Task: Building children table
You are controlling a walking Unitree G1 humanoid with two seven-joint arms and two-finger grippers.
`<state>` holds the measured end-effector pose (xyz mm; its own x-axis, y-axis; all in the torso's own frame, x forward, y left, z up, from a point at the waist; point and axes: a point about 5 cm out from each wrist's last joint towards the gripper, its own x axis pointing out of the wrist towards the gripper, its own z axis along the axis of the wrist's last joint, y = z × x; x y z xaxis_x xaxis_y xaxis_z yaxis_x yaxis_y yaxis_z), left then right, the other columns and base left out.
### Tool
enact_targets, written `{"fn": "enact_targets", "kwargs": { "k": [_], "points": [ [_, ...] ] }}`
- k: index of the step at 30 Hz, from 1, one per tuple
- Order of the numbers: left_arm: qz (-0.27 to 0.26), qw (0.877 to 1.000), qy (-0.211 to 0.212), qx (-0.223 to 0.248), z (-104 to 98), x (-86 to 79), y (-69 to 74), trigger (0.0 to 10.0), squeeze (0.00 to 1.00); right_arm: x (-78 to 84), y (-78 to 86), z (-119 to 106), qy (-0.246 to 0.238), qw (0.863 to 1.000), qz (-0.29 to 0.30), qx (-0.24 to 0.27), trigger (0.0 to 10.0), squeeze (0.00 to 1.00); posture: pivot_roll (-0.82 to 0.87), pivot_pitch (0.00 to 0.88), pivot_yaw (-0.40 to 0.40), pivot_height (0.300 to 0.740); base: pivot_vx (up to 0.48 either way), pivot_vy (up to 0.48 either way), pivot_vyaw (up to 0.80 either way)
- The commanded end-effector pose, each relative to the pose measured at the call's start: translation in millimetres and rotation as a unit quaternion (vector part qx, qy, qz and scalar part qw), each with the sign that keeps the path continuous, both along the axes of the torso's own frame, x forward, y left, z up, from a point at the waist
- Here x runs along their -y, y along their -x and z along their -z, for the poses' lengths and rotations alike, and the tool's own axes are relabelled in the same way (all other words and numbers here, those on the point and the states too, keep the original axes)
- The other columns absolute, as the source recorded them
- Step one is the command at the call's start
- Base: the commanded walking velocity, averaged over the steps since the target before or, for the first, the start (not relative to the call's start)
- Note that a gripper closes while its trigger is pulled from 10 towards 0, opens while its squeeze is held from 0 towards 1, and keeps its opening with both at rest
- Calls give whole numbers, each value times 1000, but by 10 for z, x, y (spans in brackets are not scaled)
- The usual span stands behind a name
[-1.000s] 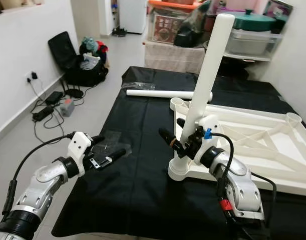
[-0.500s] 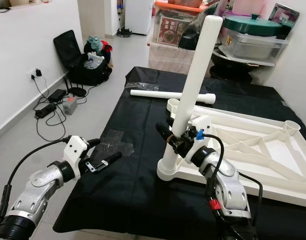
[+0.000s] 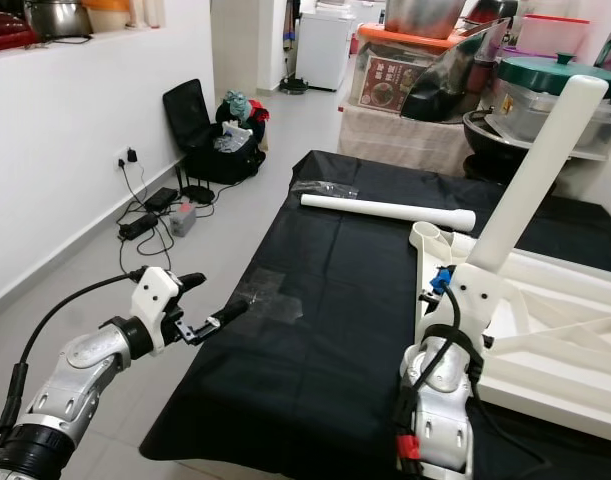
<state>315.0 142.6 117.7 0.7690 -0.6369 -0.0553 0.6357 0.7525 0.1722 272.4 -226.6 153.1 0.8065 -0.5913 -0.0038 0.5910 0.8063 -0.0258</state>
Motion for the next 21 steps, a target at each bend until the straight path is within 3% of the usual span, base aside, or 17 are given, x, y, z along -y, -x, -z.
{"fn": "enact_targets", "kwargs": {
  "k": [1,5,9,10,13,17,18,19,21],
  "points": [
    [-1,1000,-4,-6,33,-5,19,10000,0,39,-1,340,-1,995,15,-99,10000,0,10,0,-86,740,0,0,0],
    [-2,1000,-3,-6,41,-4,20,10000,0,-184,-142,287,-12,995,-57,-84,10000,0,7,0,-87,740,0,0,0],
    [-1,1000,0,-5,43,33,22,10000,0,-132,-132,195,-9,997,-58,-45,10000,0,9,0,-90,740,0,0,0],
    [0,1000,2,-5,40,41,27,10000,0,-71,-129,155,-5,998,-63,-31,10000,1000,12,0,-92,740,0,0,0],
    [-2,1000,2,-6,47,20,35,10000,0,66,-143,67,0,998,-66,-5,10000,1000,13,0,-94,740,0,0,0],
    [-5,1000,1,-6,46,-8,33,10000,0,100,-222,-38,-21,994,-103,12,10000,1000,11,0,-93,740,0,0,0],
    [-5,1000,1,-6,40,-17,28,10000,0,55,-269,-124,-25,987,-156,30,10000,0,-1,0,-86,740,0,0,0],
    [-5,1000,1,-6,40,-17,28,10000,0,55,-269,-124,-25,987,-156,30,10000,0,-1,0,-86,740,0,0,0],
    [-5,1000,0,-7,40,-20,15,10000,0,-23,-317,-245,-3,959,-278,54,10000,0,-5,0,-82,740,0,0,0]
  ]
}}
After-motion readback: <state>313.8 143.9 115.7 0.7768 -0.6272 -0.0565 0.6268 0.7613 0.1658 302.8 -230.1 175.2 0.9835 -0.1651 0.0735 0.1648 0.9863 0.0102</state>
